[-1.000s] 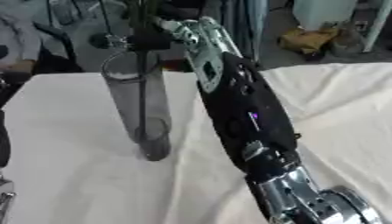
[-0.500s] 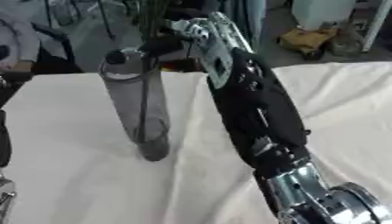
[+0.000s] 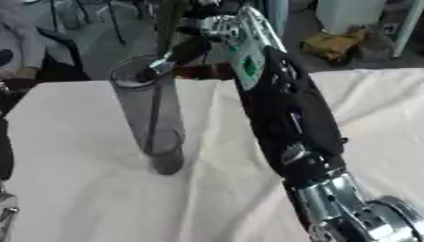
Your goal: Arrange flowers into the vase.
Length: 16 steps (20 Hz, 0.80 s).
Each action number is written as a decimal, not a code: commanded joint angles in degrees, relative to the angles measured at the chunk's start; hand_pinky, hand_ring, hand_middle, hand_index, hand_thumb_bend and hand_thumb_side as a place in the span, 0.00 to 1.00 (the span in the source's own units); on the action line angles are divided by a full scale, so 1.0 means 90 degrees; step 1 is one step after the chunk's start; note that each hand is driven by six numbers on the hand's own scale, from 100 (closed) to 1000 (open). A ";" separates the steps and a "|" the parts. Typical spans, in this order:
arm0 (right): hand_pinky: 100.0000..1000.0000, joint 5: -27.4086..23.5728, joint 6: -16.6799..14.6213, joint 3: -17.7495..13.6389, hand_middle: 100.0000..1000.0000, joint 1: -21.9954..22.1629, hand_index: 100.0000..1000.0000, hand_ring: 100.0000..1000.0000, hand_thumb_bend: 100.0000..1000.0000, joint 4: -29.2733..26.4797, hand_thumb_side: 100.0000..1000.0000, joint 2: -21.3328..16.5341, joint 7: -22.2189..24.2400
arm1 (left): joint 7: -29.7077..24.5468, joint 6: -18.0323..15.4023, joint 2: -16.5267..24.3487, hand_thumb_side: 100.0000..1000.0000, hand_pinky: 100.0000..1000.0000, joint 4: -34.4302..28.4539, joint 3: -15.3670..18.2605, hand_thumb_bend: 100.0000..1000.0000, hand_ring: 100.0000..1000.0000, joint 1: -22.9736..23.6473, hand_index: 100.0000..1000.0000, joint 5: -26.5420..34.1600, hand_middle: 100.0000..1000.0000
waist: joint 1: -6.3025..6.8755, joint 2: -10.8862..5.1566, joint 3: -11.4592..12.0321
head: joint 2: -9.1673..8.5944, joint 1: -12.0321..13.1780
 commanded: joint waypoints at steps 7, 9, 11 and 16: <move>0.96 -0.0156 0.0130 -0.0074 0.89 -0.0028 1.00 1.00 1.00 -0.0359 0.67 -0.0233 0.0292 | 0.0020 0.0010 0.0067 1.00 0.60 -0.0090 0.0032 0.00 0.81 -0.0018 1.00 0.0000 0.93 | 0.0038 -0.0177 -0.0021 | 0.0111 -0.0077; 0.96 -0.0178 0.0144 -0.0078 0.89 -0.0012 1.00 1.00 1.00 -0.0383 0.67 -0.0264 0.0325 | 0.0024 0.0010 0.0068 1.00 0.60 -0.0090 0.0033 0.00 0.81 -0.0014 1.00 -0.0001 0.93 | 0.0043 -0.0178 -0.0026 | 0.0123 -0.0076; 0.96 -0.0192 0.0153 -0.0078 0.89 -0.0008 1.00 1.00 1.00 -0.0397 0.67 -0.0274 0.0345 | 0.0025 0.0009 0.0069 1.00 0.60 -0.0090 0.0033 0.00 0.81 -0.0013 1.00 -0.0002 0.93 | 0.0044 -0.0178 -0.0027 | 0.0126 -0.0076; 0.96 -0.0265 0.0174 -0.0095 0.89 0.0069 1.00 1.00 1.00 -0.0466 0.64 -0.0429 0.0397 | 0.0035 0.0011 0.0072 1.00 0.60 -0.0090 0.0046 0.00 0.81 -0.0002 1.00 -0.0009 0.93 | 0.0058 -0.0191 -0.0055 | 0.0211 -0.0106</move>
